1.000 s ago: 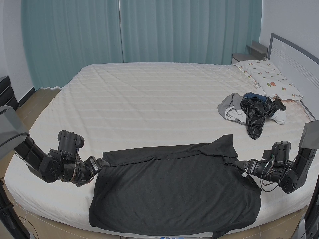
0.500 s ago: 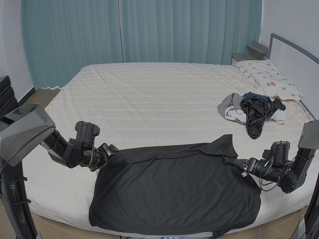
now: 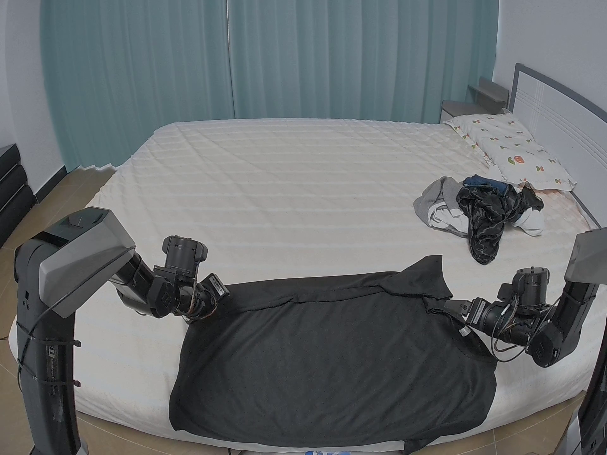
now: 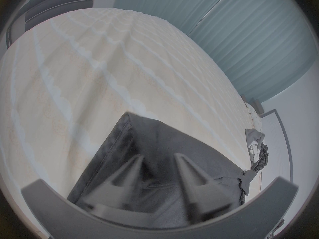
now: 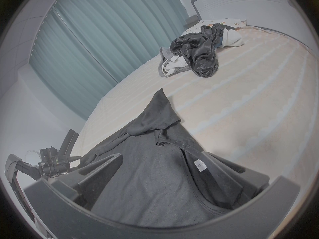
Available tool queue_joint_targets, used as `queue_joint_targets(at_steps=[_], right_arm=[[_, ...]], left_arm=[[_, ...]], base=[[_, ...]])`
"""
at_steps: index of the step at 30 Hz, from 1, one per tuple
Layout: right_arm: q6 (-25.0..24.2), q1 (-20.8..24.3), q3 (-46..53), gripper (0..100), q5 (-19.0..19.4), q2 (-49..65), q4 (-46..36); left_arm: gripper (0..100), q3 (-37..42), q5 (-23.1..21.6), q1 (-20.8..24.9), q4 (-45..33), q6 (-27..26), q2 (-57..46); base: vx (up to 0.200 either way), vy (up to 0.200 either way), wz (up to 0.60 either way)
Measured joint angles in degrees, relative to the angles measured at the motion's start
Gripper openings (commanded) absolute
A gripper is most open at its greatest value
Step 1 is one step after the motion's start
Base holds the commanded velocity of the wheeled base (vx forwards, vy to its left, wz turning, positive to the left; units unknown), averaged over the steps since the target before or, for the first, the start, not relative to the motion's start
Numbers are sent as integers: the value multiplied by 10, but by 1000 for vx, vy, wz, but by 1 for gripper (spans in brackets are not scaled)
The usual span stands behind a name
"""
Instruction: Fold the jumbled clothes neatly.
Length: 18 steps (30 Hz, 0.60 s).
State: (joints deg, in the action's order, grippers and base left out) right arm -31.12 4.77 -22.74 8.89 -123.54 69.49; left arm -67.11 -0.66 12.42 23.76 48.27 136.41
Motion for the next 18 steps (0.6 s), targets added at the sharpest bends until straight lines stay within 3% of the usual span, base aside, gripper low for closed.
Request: queue_joint_targets(at_steps=[6, 18], right_arm=[[-10, 8, -30, 100, -15, -7, -11], [-50, 43, -235, 100, -91, -77, -126]], left_arm=[[0, -17, 20, -7, 9, 39, 4], [0, -45, 28, -54, 99, 153, -4]], base=[[0, 0, 0], [0, 0, 0]])
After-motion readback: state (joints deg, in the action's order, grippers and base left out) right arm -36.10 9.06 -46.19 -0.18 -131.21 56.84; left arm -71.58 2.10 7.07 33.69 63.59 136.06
